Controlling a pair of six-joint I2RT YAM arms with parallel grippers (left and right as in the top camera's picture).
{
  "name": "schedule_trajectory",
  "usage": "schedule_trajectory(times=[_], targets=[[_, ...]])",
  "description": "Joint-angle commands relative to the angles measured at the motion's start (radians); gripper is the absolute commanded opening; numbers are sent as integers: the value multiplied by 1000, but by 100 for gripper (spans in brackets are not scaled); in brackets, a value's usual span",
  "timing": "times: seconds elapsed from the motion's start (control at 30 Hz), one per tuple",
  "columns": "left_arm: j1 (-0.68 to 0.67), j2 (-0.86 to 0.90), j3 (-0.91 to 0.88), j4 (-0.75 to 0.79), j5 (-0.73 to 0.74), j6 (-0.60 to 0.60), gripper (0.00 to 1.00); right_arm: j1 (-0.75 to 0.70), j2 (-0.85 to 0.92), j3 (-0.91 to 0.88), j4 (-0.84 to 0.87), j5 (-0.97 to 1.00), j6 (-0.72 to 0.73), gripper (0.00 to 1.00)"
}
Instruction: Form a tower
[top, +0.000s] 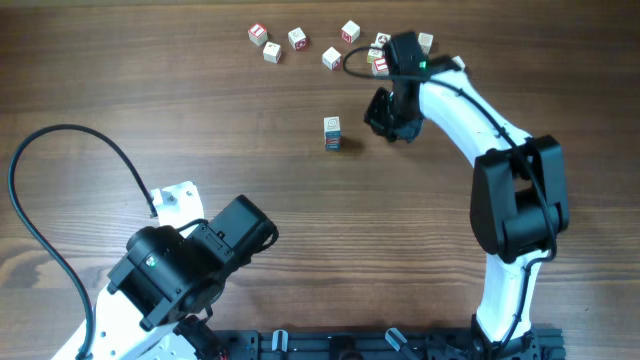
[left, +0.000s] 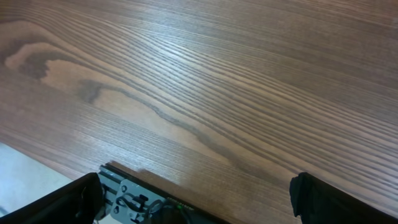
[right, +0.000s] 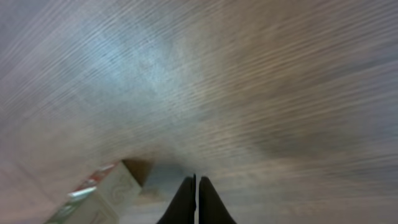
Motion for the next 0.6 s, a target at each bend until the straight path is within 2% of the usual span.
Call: schedule_trajectory(times=[0.0,0.33,0.57], targets=[[1,-5,0,0,-6,-20,100,-1,12,-143,155,-204,-1,4],[1,-5,0,-1,-6,-20,100,-1,12,-334,435,-350,26,4],[1,-5,0,0,-6,-20,100,-1,12,-341,472,-388,26,4]])
